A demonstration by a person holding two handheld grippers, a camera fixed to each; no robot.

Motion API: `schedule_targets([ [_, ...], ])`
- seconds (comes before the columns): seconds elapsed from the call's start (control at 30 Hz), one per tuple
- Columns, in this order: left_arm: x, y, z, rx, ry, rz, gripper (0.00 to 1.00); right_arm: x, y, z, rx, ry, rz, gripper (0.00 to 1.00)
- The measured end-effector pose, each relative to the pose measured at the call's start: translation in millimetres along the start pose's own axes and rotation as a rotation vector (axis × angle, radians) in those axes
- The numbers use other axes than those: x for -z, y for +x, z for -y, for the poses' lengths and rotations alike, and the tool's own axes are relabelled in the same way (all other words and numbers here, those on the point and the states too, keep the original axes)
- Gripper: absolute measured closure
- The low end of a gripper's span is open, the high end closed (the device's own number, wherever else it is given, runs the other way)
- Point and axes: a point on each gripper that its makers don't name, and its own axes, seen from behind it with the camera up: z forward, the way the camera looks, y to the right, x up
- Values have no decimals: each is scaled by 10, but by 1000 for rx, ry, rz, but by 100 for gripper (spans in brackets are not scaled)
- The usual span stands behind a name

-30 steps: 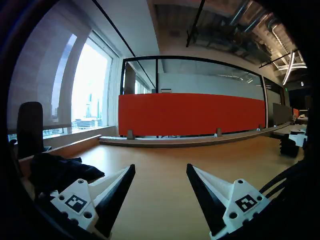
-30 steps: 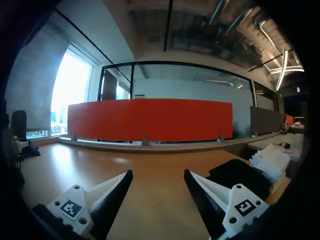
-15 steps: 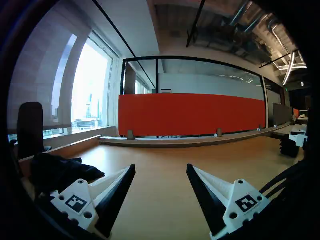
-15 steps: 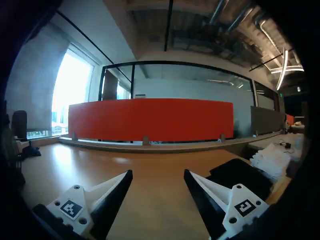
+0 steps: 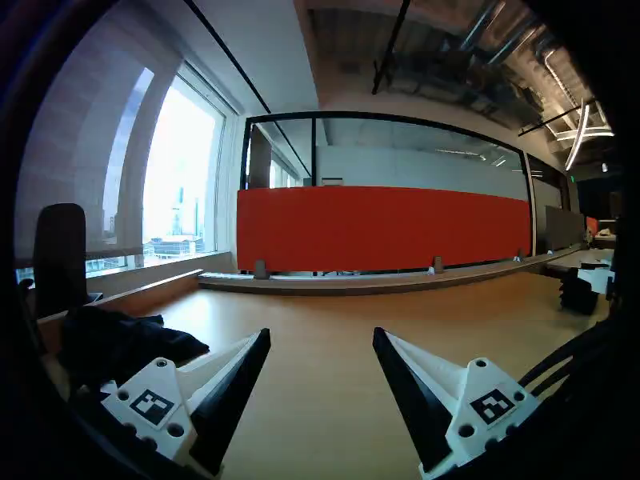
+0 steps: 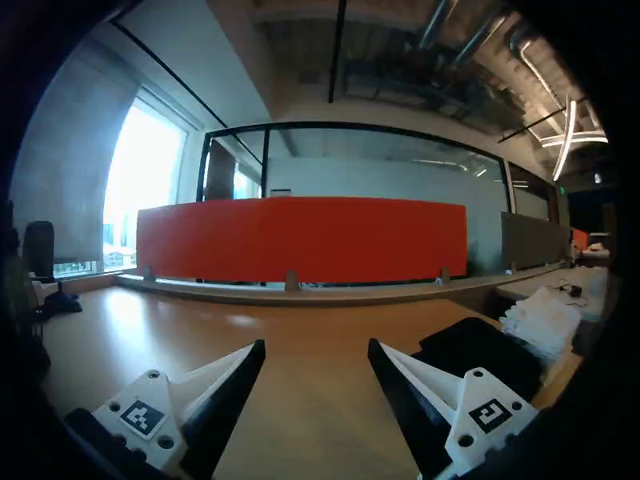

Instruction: Fold towel

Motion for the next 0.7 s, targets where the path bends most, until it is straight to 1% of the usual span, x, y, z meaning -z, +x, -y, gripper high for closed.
schedule_targets([
  [0.7,25,42,7,0,0,2,5,-3,2,-3,0,0,0,1],
])
